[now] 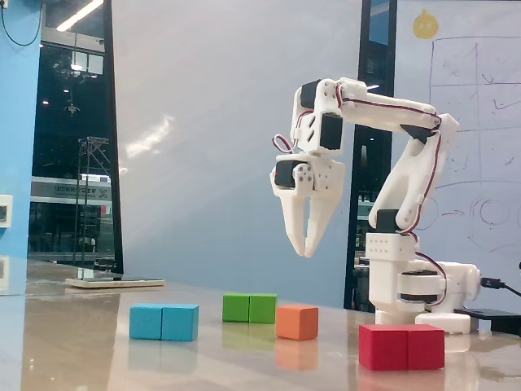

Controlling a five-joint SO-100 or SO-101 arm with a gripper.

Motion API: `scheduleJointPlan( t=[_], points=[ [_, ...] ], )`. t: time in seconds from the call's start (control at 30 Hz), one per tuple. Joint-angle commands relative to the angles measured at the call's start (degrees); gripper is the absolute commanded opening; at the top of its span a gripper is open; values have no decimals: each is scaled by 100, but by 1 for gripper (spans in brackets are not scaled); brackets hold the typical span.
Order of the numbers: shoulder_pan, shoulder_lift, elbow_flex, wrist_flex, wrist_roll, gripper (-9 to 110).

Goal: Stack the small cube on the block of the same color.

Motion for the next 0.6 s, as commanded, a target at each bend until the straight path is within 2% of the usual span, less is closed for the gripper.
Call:
scheduleJointPlan(
  t=[0.0, 0.13, 0.43, 0.57],
  points=[
    [26, 18, -563, 53, -9, 1],
    [272, -9, -563, 53, -9, 1],
    [1942, -62, -563, -483, -18, 1],
    [1731, -62, -554, -773, -18, 1]
  ],
)
